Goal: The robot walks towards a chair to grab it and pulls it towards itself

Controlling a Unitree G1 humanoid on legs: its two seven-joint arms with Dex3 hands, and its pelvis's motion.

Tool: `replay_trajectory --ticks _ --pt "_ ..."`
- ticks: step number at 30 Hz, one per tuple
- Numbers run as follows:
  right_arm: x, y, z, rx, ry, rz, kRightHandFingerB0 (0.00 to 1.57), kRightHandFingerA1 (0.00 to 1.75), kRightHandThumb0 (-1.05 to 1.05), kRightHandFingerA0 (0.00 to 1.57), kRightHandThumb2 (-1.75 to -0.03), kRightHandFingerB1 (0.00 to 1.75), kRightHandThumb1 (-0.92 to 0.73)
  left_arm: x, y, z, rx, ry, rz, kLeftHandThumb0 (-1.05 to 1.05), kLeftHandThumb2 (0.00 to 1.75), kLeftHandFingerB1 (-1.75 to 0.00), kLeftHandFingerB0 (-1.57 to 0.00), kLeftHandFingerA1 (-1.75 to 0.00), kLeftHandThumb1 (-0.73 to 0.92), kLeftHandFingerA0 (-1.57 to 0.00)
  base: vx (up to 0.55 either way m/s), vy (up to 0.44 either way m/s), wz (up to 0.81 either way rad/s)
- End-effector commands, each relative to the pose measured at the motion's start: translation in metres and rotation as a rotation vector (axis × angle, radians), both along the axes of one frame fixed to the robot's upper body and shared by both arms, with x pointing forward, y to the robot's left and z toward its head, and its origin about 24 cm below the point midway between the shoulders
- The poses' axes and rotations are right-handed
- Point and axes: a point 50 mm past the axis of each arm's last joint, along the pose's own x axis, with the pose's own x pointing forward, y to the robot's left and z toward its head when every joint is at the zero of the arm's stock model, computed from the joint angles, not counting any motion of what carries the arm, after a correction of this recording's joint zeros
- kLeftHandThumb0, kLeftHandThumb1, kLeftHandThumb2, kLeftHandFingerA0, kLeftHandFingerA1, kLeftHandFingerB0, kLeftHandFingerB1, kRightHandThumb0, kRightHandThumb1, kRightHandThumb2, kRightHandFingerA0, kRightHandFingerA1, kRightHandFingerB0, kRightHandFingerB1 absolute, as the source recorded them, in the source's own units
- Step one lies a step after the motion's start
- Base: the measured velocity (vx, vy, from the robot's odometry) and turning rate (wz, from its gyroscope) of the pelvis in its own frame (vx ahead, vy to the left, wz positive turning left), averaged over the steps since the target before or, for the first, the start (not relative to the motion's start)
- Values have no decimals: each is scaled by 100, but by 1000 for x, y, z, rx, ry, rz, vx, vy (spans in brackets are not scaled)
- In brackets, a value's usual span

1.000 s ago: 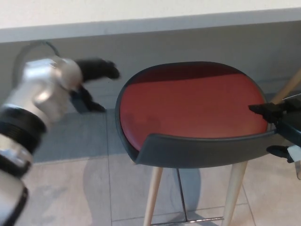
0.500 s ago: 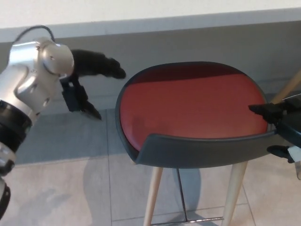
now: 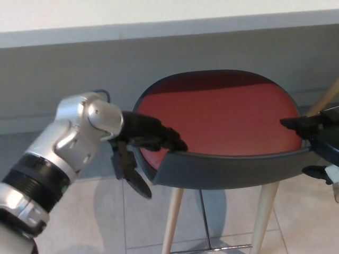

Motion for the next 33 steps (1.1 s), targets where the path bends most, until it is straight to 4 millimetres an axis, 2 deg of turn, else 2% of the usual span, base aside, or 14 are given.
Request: replay_trajectory --ticks 1,6,9,13,14,17,18,19,22,24,25,29,30,33 --pt "-15 3 -21 -41 104 34 32 64 -33 41 -59 38 -63 -3 5 -5 5 1 14 -71 61 -14 0 -11 28 0 0 0 0" --pt "-18 5 -26 -40 120 33 31 65 -36 40 -59 39 -63 -5 10 -7 57 -139 32 -79 52 -22 0 -14 34 0 0 0 0" --pt "-19 7 -28 -39 125 37 32 62 -37 40 -60 39 -64 -1 11 -10 96 -298 62 -78 69 -7 -7 0 26 0 0 0 0" --pt "-24 7 -33 -27 127 39 33 63 -38 41 -59 38 -62 5 10 -13 61 -524 142 -77 54 -30 -3 -10 38 0 0 0 0" --pt "-25 9 -34 -18 129 40 26 66 -43 39 -85 51 -45 6 8 -15 55 -564 175 -73 70 -28 -7 -12 27 0 0 0 0" --pt "-27 11 -37 -18 142 44 31 62 -39 40 -60 39 -62 4 -2 -25 67 -632 218 -60 82 -29 0 -33 34 0 0 0 0" --pt "-26 13 -38 -17 149 47 31 60 -39 39 -58 38 -61 4 -4 -28 71 -640 237 -58 82 -31 -4 -33 34 0 0 0 0" --pt "-26 14 -39 -19 154 49 29 62 -43 37 -57 39 -57 3 -7 -31 65 -640 258 -72 55 -32 -8 -32 38 0 0 0 0" --pt "-28 15 -42 -26 175 50 28 62 -46 36 -57 38 -56 1 -15 -37 54 -643 291 -72 55 -31 -8 -33 38 0 0 0 0" --pt "-31 16 -47 -51 231 44 21 61 -52 30 -56 36 -53 -3 -23 -43 28 -637 329 -58 79 -38 -5 -38 33 0 0 0 0" --pt "-32 16 -49 -55 236 44 20 62 -51 32 -56 36 -51 -3 -29 -44 12 -636 341 -66 55 -32 -12 -43 40 -2 0 0 0" --pt "-36 13 -52 -43 247 37 20 66 -50 32 -55 37 -49 -5 -45 -46 -21 -629 354 -63 55 -31 -11 -45 41 -4 0 0 0" --pt "-34 14 -52 -50 254 38 17 65 -49 32 -56 37 -50 -6 -49 -47 -30 -627 355 -50 80 -47 -5 -51 30 0 0 0 0" --pt "-35 11 -51 -50 254 28 12 68 -54 34 -74 46 -37 -14 -60 -57 -36 -572 345 -34 79 -50 0 -56 13 -8 0 0 0"
